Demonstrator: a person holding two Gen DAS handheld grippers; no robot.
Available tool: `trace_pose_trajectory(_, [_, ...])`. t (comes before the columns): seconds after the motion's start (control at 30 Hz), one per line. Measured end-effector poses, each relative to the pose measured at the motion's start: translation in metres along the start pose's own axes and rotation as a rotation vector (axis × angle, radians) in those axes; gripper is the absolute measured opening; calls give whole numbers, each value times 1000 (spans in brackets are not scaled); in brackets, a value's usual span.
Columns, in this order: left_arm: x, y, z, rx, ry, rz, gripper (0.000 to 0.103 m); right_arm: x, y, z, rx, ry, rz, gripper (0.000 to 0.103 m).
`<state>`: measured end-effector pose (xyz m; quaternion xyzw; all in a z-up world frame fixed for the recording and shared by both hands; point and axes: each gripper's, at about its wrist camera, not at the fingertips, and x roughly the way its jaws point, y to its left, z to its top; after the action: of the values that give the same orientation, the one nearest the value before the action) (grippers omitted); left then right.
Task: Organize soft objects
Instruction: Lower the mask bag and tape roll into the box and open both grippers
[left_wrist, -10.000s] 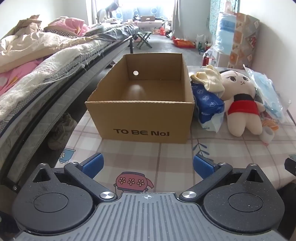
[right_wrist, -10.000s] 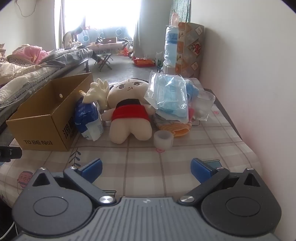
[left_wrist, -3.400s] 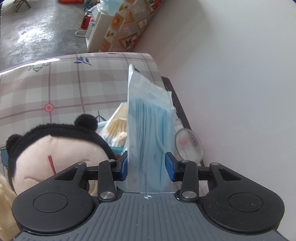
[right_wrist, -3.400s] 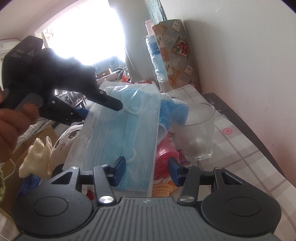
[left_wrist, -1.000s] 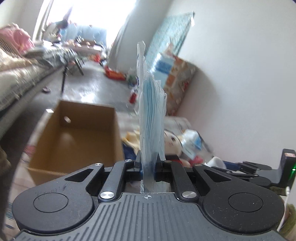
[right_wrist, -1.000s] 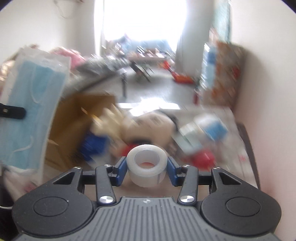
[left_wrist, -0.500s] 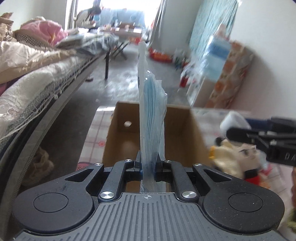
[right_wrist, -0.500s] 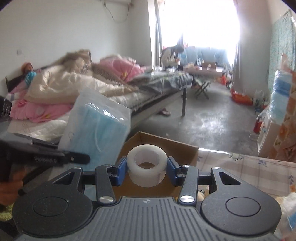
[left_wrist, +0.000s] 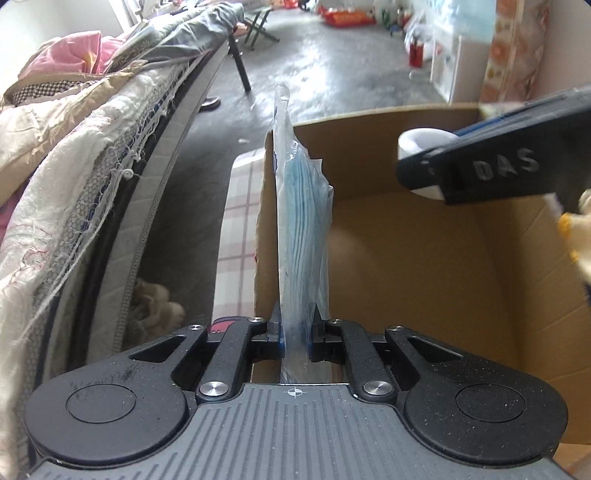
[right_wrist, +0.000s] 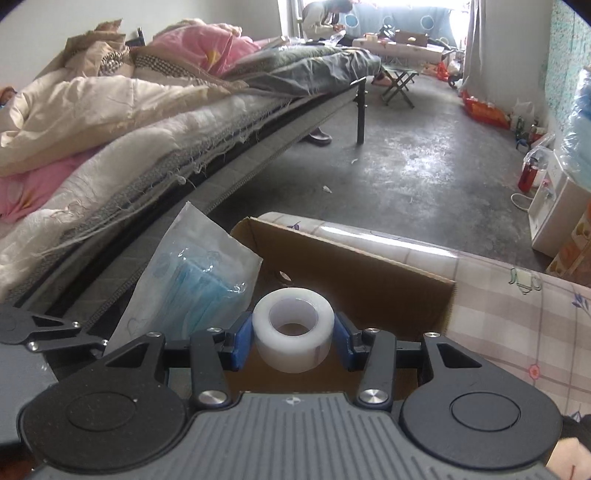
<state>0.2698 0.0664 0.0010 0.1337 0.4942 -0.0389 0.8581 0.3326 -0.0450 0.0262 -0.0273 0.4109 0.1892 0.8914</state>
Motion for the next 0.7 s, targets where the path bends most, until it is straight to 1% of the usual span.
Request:
trace_pose_trajectory(0.1, [6, 2, 1, -20, 24, 10, 10, 16, 1, -1, 7, 25, 12, 49])
trace_pose_trajectory(0.23, [11, 4, 1, -44, 40, 0, 13, 38, 1, 1, 29, 53, 32, 49])
trace_pose_trajectory(0.37, [15, 5, 3, -64, 58, -3, 13, 56, 0, 1, 47, 72, 47, 49])
trace_pose_trajectory(0.5, [20, 8, 4, -84, 72, -6, 14, 68, 1, 2, 65, 77, 70, 49])
trace_pose_trajectory(0.7, [25, 11, 8, -106, 78, -4, 15, 87, 5, 6, 61, 76, 75, 49])
